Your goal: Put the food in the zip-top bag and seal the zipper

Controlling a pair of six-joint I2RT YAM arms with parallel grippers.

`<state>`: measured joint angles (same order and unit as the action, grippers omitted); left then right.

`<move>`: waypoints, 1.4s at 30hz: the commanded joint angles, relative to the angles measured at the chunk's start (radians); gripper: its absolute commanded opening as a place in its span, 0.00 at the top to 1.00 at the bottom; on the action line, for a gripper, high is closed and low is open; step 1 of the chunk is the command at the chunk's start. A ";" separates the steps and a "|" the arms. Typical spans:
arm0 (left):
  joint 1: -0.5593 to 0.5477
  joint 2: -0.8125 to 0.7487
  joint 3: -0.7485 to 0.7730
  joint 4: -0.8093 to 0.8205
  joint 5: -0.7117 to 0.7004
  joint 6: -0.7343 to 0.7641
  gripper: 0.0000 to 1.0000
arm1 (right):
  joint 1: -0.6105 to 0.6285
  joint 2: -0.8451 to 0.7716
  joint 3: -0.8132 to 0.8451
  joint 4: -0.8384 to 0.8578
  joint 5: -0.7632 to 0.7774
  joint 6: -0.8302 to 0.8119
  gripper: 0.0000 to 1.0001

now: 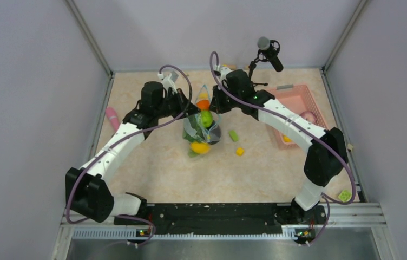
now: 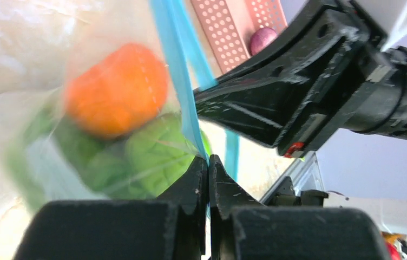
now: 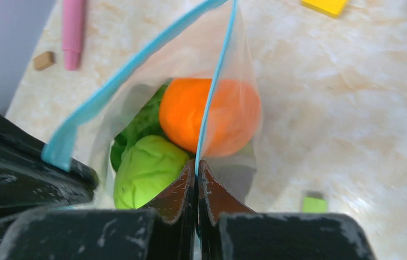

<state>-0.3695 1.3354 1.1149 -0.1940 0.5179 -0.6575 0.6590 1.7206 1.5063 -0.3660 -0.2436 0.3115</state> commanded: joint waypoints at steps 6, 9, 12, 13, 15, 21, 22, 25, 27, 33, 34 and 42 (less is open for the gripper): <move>-0.005 -0.110 -0.064 0.026 -0.152 0.029 1.00 | -0.028 -0.189 -0.079 -0.063 0.177 -0.029 0.98; -0.004 -0.097 -0.077 0.052 -0.115 0.014 1.00 | -0.050 -0.225 -0.104 -0.063 0.161 -0.020 0.84; -0.003 -0.088 -0.079 0.080 -0.071 -0.004 1.00 | -0.081 -0.274 -0.122 -0.062 0.114 -0.016 0.50; -0.005 -0.087 -0.079 0.086 -0.064 -0.010 1.00 | -0.097 -0.293 -0.130 -0.064 0.100 -0.011 0.41; -0.005 -0.087 -0.079 0.098 -0.061 -0.013 1.00 | -0.134 -0.349 -0.156 -0.065 0.092 -0.002 0.26; -0.003 -0.078 -0.077 0.128 -0.061 -0.025 1.00 | -0.284 -0.490 -0.196 -0.112 0.134 -0.005 0.01; -0.003 -0.074 -0.075 0.131 -0.058 -0.026 1.00 | -0.318 -0.507 -0.206 -0.120 0.146 0.000 0.01; -0.003 -0.066 -0.075 0.138 -0.058 -0.028 1.00 | -0.466 -0.525 -0.241 -0.154 0.224 0.011 0.01; -0.003 -0.063 -0.074 0.139 -0.059 -0.024 1.00 | -0.558 -0.498 -0.261 -0.184 0.276 0.006 0.01; -0.001 -0.056 -0.065 0.140 -0.045 -0.015 1.00 | -0.744 -0.285 -0.282 -0.169 0.451 0.017 0.04; 0.000 -0.055 -0.064 0.141 -0.042 -0.014 1.00 | -0.755 -0.247 -0.284 -0.145 0.484 0.018 0.04; -0.001 -0.048 -0.056 0.124 -0.044 -0.013 1.00 | -0.785 0.043 -0.227 -0.089 0.651 0.048 0.05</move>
<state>-0.3691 1.2839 1.0370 -0.1196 0.4580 -0.6788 -0.1097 1.6882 1.2312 -0.5053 0.2890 0.3260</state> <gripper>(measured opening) 0.016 0.952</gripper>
